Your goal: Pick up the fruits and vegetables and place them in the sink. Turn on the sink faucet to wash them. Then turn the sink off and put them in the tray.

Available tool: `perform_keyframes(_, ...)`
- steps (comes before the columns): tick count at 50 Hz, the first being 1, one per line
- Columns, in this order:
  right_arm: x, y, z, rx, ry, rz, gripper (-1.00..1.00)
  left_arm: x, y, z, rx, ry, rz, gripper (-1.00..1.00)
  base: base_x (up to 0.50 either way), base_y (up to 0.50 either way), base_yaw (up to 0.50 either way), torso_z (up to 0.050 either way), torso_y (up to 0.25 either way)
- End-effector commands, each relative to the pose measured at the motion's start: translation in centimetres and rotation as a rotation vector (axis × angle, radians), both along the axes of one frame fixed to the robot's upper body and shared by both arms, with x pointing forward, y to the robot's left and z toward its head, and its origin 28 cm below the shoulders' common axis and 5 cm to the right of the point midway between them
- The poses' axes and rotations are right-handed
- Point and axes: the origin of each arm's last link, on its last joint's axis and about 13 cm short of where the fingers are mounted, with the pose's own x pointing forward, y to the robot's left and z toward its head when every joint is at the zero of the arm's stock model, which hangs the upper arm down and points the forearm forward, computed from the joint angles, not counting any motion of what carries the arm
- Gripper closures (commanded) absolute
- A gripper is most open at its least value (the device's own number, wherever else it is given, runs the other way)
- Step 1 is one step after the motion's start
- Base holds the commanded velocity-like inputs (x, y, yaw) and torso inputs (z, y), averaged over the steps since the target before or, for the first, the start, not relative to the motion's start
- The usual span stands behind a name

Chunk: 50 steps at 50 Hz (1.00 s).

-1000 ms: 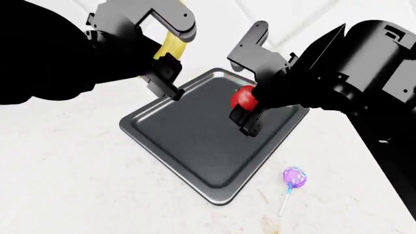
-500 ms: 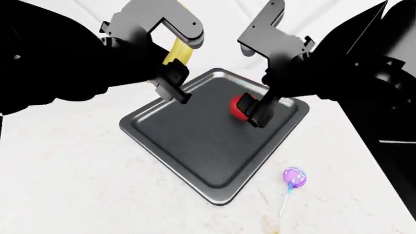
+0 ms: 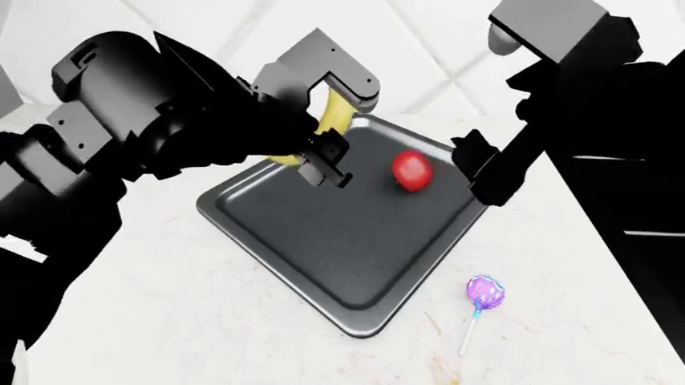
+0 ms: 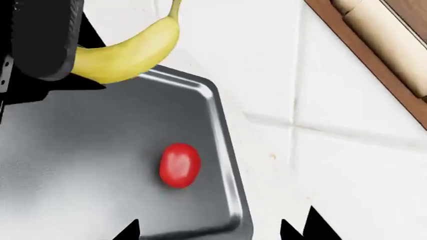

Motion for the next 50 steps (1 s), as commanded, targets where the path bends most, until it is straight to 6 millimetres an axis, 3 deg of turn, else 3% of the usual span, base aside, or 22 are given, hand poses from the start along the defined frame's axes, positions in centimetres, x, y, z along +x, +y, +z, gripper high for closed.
perform_keyframes(1, -2.7, -1.2, 1.0, 0.007, -0.069, -0.030, -1.00, 1.6, -1.6, -1.3, 0.060, 0.057, 0.011, 1.00, 0.00, 0.00, 0.00, 0.000, 0.000)
perform_keyframes(11, -4.1, -1.9, 1.7, 0.021, -0.121, -0.043, -1.00, 2.0, -2.7, -2.4, 0.157, 0.157, 0.009, 1.00, 0.00, 0.00, 0.00, 0.000, 0.001)
perform_keyframes(26, -3.9, -2.0, 1.4, 0.028, -0.129, -0.045, -1.00, 2.6, -3.7, -2.9, 0.217, 0.236, -0.001, 1.00, 0.00, 0.00, 0.00, 0.000, 0.000)
perform_keyframes(38, -3.8, -2.0, 1.3, 0.030, -0.130, -0.045, -1.00, 2.9, -3.1, -4.2, 0.238, 0.310, 0.016, 1.00, 0.00, 0.00, 0.00, 0.000, 0.000)
perform_keyframes(39, -3.7, -2.0, 1.3, 0.030, -0.129, -0.045, -1.00, 2.9, -3.1, -4.3, 0.239, 0.315, 0.017, -1.00, 0.00, 0.00, 0.00, 0.000, 0.010)
perform_keyframes(45, -3.7, -2.0, 1.3, 0.032, -0.129, -0.046, -1.00, 2.8, -3.2, -3.9, 0.233, 0.313, 0.009, -1.00, 0.00, 0.00, 0.00, 0.000, 0.000)
perform_keyframes(50, -3.7, -2.0, 1.2, 0.031, -0.128, -0.046, -1.00, 2.9, -3.3, -2.4, 0.174, 0.274, -0.003, -1.00, 0.00, 0.00, 0.00, 0.000, 0.000)
